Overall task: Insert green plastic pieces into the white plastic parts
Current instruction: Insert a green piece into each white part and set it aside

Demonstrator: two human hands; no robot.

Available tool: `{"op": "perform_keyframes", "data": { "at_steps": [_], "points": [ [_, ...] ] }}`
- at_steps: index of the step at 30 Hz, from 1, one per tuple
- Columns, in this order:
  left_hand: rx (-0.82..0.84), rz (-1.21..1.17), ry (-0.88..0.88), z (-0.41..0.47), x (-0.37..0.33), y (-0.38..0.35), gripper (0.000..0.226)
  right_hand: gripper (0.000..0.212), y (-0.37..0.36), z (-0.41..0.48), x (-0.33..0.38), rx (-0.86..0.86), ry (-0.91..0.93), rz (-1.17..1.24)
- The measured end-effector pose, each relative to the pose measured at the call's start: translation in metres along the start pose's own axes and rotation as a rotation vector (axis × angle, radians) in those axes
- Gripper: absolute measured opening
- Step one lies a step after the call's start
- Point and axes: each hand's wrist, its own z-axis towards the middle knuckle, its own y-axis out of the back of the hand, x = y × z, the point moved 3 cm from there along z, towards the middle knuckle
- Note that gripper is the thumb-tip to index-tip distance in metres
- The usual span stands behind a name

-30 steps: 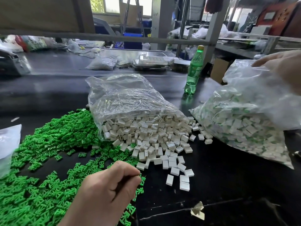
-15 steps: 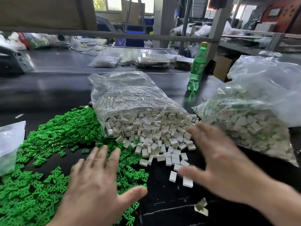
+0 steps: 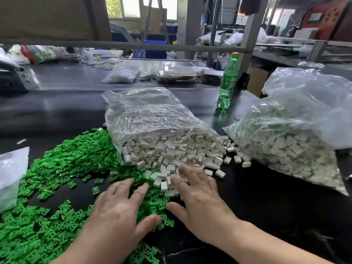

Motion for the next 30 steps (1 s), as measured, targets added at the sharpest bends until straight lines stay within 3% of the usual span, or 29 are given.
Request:
{"op": "perform_keyframes", "data": {
  "at_steps": [5, 10, 13, 18, 21, 27, 30],
  "points": [
    [-0.247, 0.004, -0.159, -0.003, -0.004, 0.017, 0.044, 0.041, 0.011, 0.004, 0.003, -0.101, 0.092, -0.137],
    [-0.372, -0.025, -0.184, -0.004, -0.006, 0.016, 0.025, 0.03, 0.018, 0.011, 0.019, -0.158, 0.144, -0.172],
    [-0.378, -0.059, -0.156, -0.008, -0.006, 0.019, 0.04, 0.04, 0.025, 0.011, 0.02, -0.128, 0.019, -0.233],
    [-0.353, -0.262, -0.121, -0.015, -0.008, 0.028, 0.049, 0.081, 0.031, -0.003, 0.0, 0.058, -0.184, -0.275],
    [-0.361, -0.351, -0.117, -0.018, -0.009, 0.03, 0.053, 0.062, 0.024, -0.005, 0.003, 0.088, -0.133, -0.219],
    [-0.355, -0.346, -0.091, -0.019, -0.015, 0.035, 0.055, 0.02, 0.021, 0.003, 0.011, -0.095, 0.047, -0.143],
    [-0.365, -0.379, -0.085, -0.018, -0.014, 0.034, 0.056, 0.02, 0.02, 0.006, 0.007, -0.141, 0.078, -0.071]
  ]
}}
